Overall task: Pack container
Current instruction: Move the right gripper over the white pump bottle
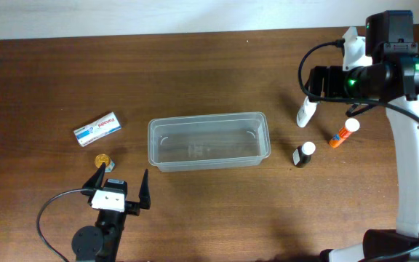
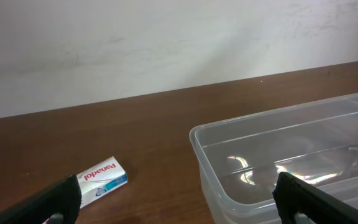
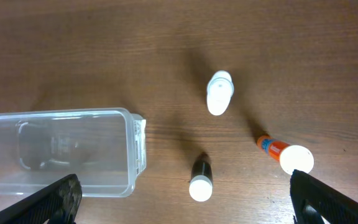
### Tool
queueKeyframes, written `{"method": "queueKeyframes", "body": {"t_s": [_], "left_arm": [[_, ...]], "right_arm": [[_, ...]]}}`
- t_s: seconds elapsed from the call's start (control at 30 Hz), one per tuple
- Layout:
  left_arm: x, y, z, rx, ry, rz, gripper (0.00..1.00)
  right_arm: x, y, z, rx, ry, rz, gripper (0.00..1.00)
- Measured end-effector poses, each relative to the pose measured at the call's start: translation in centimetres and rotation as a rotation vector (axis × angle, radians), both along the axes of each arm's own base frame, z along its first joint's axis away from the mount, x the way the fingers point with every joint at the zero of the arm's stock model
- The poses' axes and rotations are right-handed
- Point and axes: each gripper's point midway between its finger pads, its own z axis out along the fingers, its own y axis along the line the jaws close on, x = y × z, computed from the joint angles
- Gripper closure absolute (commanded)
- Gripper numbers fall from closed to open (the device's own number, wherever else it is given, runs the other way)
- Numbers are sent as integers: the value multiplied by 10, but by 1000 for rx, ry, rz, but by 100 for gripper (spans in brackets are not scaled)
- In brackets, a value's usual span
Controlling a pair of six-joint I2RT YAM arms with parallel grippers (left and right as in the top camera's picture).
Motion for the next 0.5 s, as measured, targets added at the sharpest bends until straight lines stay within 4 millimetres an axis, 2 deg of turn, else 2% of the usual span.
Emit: {"method": "queueKeyframes", "body": {"t_s": [0.1, 0.3, 0.37, 0.5], "left_arm": [[0, 0, 0, 0, 0, 0, 1], [0, 0, 0, 0, 0, 0, 1], [0, 0, 0, 0, 0, 0, 1], [0, 0, 0, 0, 0, 0, 1]], "right_arm": [[1, -8, 0, 3, 0, -37, 2], [7, -40, -1, 9, -11, -151, 1], [10, -48, -7, 7, 4, -172, 2], [21, -55, -35, 10, 80, -187, 2]]}}
